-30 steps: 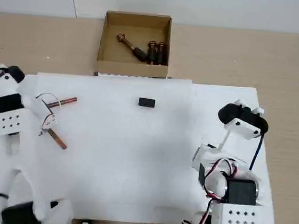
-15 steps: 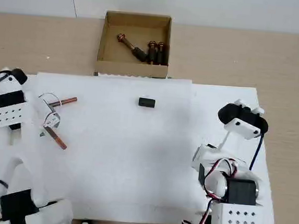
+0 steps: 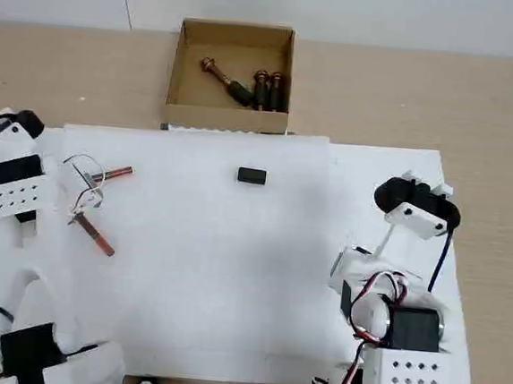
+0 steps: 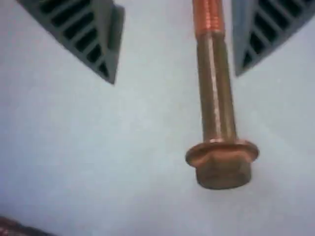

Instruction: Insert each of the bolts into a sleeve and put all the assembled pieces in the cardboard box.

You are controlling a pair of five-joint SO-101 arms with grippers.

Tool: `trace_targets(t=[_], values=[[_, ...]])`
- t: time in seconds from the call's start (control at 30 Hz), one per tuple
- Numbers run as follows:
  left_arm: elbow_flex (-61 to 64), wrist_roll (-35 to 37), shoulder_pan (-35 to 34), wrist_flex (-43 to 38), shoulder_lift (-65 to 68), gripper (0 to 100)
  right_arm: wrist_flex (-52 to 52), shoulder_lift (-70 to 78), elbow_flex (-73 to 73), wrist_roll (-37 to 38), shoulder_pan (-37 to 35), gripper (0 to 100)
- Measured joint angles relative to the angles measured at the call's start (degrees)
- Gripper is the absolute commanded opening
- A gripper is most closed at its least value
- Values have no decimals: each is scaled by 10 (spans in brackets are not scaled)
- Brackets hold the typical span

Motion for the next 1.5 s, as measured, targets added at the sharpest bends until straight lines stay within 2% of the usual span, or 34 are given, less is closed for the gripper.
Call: trace_targets(t=[0.33, 0.73, 1.0, 1.27, 1.5], values=[[0, 0, 0, 0, 53, 151, 0, 0, 0, 0, 0, 4], [0, 0, 0, -45, 94, 146, 0, 0, 0, 0, 0, 4], [10, 0, -4, -83, 94, 24, 0, 0, 0, 0, 0, 4], [24, -1, -5, -96, 94, 32, 0, 0, 0, 0, 0, 4], [41, -1, -6, -96, 95, 127, 0, 0, 0, 0, 0, 4]])
